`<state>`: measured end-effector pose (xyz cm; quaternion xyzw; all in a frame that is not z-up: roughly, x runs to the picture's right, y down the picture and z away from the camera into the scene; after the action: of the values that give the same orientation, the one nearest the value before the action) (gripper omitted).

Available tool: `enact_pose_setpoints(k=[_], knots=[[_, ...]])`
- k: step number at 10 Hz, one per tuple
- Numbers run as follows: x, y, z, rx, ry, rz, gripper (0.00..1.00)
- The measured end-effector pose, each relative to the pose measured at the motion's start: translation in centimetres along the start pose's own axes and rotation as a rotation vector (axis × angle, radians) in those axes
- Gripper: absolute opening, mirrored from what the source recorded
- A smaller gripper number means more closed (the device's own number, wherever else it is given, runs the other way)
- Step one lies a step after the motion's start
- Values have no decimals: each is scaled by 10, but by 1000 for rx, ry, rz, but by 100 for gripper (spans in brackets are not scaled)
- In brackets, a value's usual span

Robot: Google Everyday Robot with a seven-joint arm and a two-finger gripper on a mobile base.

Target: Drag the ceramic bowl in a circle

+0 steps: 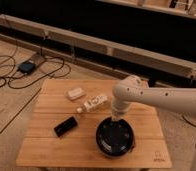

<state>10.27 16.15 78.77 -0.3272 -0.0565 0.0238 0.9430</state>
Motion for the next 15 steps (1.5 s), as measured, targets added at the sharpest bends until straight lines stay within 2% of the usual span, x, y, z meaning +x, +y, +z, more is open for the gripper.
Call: enact_pose_setpoints(k=[2,4,6,9,11,15], knots=[[4,-24,5,31,25,13,0],[-5,-41,11,51,27,16,0],[-26,-56,14,68,9,11,0],[-69,-70,12,85,-39,-20,0],[-99,-66,9,82,-81,-42,0],[-153,-18,6,25,-167,-84,0]])
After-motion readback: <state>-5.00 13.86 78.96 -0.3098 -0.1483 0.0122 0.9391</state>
